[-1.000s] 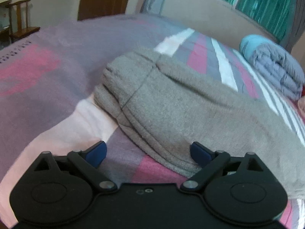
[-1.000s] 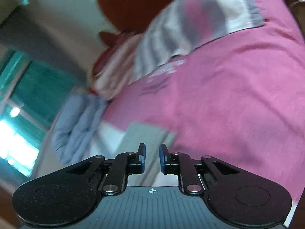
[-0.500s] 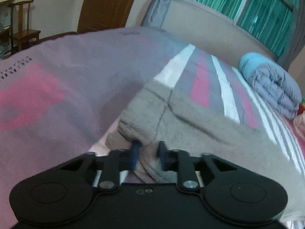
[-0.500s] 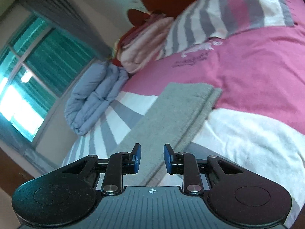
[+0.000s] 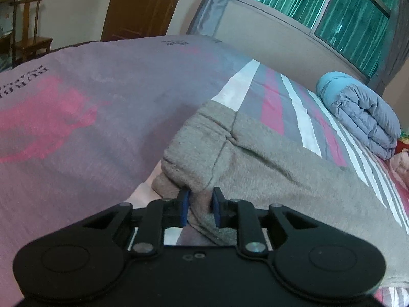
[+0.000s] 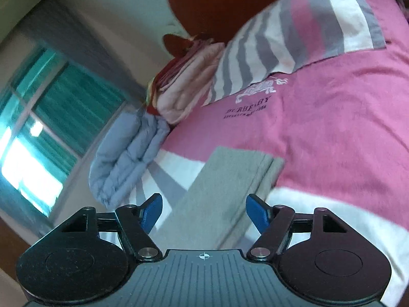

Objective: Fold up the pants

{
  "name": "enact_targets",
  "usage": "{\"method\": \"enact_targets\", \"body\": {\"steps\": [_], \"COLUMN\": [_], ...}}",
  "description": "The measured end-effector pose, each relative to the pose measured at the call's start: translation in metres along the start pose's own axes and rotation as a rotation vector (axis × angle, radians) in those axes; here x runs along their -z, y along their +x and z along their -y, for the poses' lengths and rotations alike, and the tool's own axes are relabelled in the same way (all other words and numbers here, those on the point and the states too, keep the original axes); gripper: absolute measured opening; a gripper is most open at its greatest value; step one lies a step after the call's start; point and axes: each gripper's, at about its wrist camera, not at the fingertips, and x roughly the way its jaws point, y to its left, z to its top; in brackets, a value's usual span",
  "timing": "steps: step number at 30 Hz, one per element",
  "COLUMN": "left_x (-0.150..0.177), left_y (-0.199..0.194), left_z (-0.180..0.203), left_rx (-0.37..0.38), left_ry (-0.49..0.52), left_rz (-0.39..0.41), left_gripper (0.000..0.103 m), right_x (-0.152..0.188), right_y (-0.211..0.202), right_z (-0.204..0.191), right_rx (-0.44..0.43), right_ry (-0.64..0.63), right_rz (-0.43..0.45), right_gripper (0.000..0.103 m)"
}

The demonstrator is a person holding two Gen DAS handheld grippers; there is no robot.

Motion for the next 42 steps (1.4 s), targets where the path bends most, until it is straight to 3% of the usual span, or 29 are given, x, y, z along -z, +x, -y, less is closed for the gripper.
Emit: {"method": "enact_targets", "body": {"steps": [1, 2, 6, 9, 11, 12, 15, 17, 21, 26, 29, 31, 33, 36, 37, 42], "left_x": [-0.003, -0.004, -0.007, -0.009, -0.010, -0.011, -0.012, -0.012, -0.013, -0.014, -0.015, -0.017, -0.019, -0.014, -0.011, 0.019], "left_y": [0.000, 0.001, 0.002, 0.004, 0.004, 0.005, 0.006, 0.007, 0.008, 0.008, 0.008, 0.006, -0.003, -0.031, -0.039, -0.034], "left_z": [0.000, 0.001, 0.002, 0.003, 0.004, 0.005, 0.005, 0.005, 0.005, 0.002, 0.001, 0.001, 0.003, 0.026, 0.038, 0.107], "left_rx": [0.000, -0.001, -0.009, -0.016, -0.020, -0.021, -0.020, -0.016, -0.017, -0.003, 0.001, 0.003, -0.005, -0.032, -0.036, 0.056], "left_ry": [-0.003, -0.002, 0.003, 0.004, 0.009, 0.012, 0.017, 0.015, 0.014, 0.013, 0.010, 0.006, 0.013, 0.097, 0.144, 0.274], "left_rz": [-0.003, -0.007, -0.023, -0.031, -0.038, -0.042, -0.046, -0.044, -0.049, -0.058, -0.059, -0.064, -0.044, 0.024, 0.050, 0.029], "left_gripper": [0.012, 0.012, 0.012, 0.012, 0.012, 0.012, 0.012, 0.013, 0.013, 0.013, 0.013, 0.014, 0.021, 0.018, 0.019, 0.021], "right_x": [-0.006, -0.011, -0.024, -0.029, -0.031, -0.034, -0.039, -0.037, -0.027, -0.029, -0.025, -0.022, -0.026, -0.024, -0.019, 0.052], "right_y": [0.006, 0.014, 0.042, 0.056, 0.064, 0.067, 0.044, 0.032, 0.054, 0.040, 0.046, 0.050, 0.044, 0.015, 0.010, 0.028], "right_z": [0.004, 0.009, 0.033, 0.042, 0.042, 0.043, 0.035, 0.029, 0.059, 0.051, 0.055, 0.062, 0.052, 0.023, 0.009, -0.093], "right_rx": [0.010, 0.021, 0.085, 0.082, 0.102, 0.110, 0.011, -0.007, 0.092, 0.029, 0.111, 0.114, 0.130, 0.166, 0.149, -0.096], "right_ry": [0.023, 0.054, 0.172, 0.203, 0.179, 0.175, 0.144, 0.107, 0.156, 0.164, 0.149, 0.170, 0.147, 0.027, -0.037, -0.475], "right_rz": [-0.006, -0.019, -0.084, -0.117, -0.130, -0.146, -0.077, -0.058, -0.146, -0.082, -0.114, -0.127, -0.137, -0.048, -0.065, -0.346], "right_gripper": [0.053, 0.050, 0.043, 0.040, 0.009, 0.005, 0.005, 0.005, 0.005, 0.005, 0.005, 0.005, 0.005, 0.014, 0.014, 0.015]}}
